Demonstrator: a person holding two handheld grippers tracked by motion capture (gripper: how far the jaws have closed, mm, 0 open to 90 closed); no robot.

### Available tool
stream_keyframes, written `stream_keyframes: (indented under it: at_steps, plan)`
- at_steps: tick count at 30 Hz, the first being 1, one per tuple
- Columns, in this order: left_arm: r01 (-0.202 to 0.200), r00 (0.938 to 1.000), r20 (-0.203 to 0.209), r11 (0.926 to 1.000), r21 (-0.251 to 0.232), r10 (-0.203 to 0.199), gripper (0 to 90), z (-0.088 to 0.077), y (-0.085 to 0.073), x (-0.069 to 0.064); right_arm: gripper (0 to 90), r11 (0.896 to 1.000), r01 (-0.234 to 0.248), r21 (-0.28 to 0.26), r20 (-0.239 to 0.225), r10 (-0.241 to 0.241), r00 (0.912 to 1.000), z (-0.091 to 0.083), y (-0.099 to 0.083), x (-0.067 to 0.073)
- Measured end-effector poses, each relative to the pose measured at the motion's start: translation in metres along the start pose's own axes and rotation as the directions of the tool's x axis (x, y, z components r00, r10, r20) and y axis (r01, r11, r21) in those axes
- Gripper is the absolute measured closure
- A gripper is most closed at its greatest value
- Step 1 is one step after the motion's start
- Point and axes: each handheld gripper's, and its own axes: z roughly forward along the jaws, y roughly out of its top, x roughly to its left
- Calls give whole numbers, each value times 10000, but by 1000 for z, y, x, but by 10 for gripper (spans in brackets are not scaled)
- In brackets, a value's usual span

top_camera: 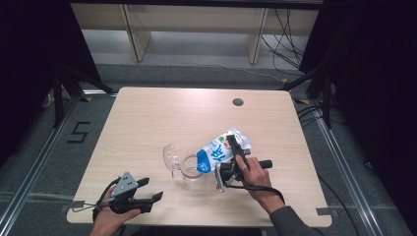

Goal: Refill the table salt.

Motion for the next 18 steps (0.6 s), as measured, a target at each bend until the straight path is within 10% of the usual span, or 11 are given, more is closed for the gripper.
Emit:
stream_keyframes:
  at_steps: [18]
  plan:
    - [-28, 10000, 35, 10000, 24, 28, 268, 0, 0, 0, 541, 10000, 11, -2, -17, -11, 10000, 0, 1, -1]
